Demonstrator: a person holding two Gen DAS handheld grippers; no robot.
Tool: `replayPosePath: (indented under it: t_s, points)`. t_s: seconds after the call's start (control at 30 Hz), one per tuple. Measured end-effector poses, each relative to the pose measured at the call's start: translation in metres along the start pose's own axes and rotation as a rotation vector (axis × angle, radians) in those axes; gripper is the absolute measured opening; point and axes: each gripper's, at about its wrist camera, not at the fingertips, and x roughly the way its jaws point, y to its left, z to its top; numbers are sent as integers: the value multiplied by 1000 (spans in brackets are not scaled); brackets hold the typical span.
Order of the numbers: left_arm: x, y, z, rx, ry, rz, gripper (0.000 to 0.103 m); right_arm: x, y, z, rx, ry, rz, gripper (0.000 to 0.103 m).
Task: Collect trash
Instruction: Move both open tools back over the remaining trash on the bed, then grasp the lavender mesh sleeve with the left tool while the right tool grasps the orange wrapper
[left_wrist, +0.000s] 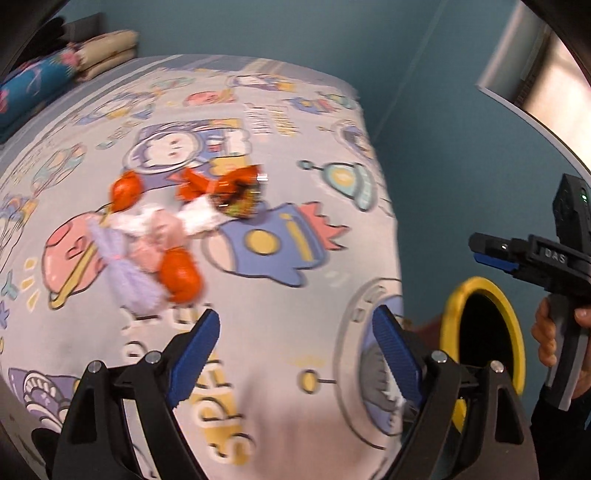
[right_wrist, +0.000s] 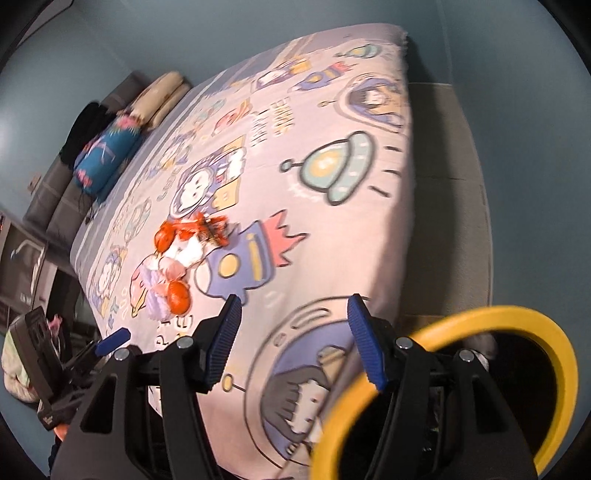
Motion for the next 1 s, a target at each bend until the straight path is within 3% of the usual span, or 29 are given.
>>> replayPosePath:
  t_s: [0.53,1.0]
  points:
    - [15,123,12,-237,5,135,81,104,106,48,-183,138,19,57]
    - [57,182,13,-356,78,197,81,189,145,82,-265,209,-70,61]
